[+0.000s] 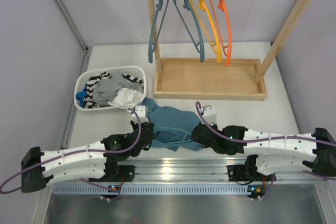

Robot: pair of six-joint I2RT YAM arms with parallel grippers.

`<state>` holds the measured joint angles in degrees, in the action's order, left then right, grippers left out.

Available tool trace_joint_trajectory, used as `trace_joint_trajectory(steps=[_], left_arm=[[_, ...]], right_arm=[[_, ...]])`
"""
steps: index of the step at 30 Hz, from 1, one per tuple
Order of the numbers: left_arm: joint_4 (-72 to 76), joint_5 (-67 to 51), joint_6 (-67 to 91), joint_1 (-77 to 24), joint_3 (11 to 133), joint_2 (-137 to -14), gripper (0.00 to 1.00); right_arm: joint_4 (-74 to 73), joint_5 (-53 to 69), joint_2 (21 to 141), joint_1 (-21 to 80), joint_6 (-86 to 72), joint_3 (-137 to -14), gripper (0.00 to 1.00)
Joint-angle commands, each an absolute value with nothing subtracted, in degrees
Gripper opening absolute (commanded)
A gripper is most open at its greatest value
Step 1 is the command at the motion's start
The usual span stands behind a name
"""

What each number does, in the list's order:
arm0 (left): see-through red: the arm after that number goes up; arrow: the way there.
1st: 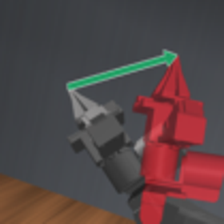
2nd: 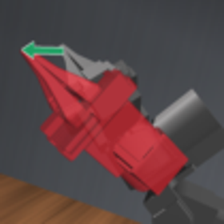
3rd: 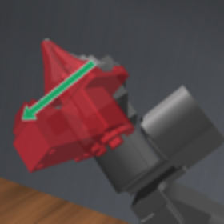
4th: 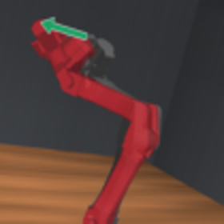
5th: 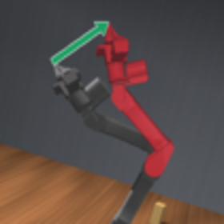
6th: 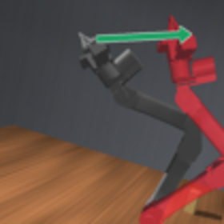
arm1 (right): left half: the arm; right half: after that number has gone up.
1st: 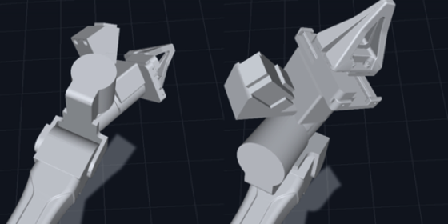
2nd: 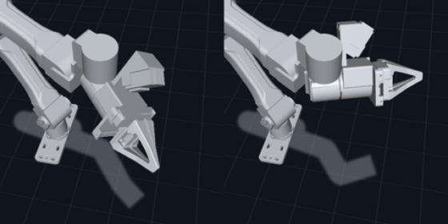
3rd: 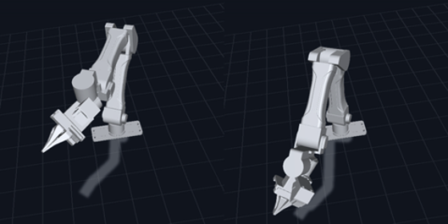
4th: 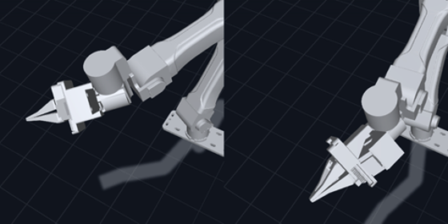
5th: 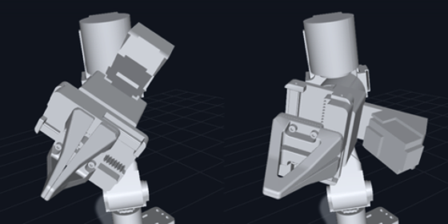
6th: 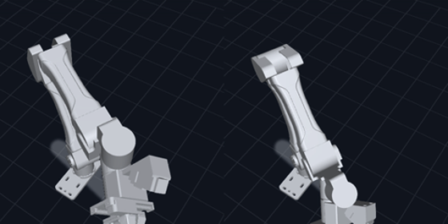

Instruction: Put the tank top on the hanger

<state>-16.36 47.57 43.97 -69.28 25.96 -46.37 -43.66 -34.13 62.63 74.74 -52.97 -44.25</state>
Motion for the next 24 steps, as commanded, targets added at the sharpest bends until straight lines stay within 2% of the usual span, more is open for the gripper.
trace_joint_trajectory(steps=[1, 15, 24], left_arm=[[-13.36, 48.87, 42.81, -69.43, 29.09, -46.32, 0.0], [-9.67, 45.53, 40.34, -69.43, 31.9, -51.24, 0.0], [-6.07, 44.56, 40.51, -69.43, 33.22, -55.28, 0.0]], right_arm=[[-44.47, -36.12, 62.75, 76.81, -51.86, -47.64, 0.0], [-43.51, -38.41, 70.74, 77.34, -46.41, -58.88, 0.0], [-39.29, -36.48, 69.34, 76.99, -43.86, -60.73, 0.0]])
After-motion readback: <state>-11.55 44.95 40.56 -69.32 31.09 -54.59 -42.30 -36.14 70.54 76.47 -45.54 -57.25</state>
